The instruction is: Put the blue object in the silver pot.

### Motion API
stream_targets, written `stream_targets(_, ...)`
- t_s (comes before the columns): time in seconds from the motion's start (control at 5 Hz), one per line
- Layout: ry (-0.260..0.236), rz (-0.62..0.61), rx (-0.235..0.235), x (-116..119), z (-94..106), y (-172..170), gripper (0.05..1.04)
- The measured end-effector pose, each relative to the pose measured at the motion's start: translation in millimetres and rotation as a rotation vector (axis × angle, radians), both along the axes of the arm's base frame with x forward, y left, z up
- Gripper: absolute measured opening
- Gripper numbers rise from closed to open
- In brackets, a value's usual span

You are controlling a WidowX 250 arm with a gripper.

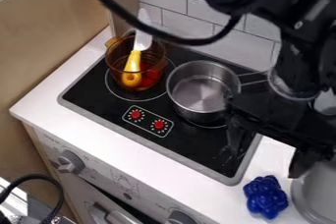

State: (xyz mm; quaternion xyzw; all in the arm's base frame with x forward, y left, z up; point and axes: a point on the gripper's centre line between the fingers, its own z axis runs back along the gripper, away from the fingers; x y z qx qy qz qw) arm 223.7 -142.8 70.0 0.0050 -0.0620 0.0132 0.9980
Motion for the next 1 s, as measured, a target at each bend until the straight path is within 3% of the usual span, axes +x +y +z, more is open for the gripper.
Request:
stream_targets(0.4,-0.003,-0.009,0.015,0.1,-13.9,-5.7,1.0)
stream_targets(1.0,0.035,-0.021,0.032,-9.6,-32.1,-2.2,1.0)
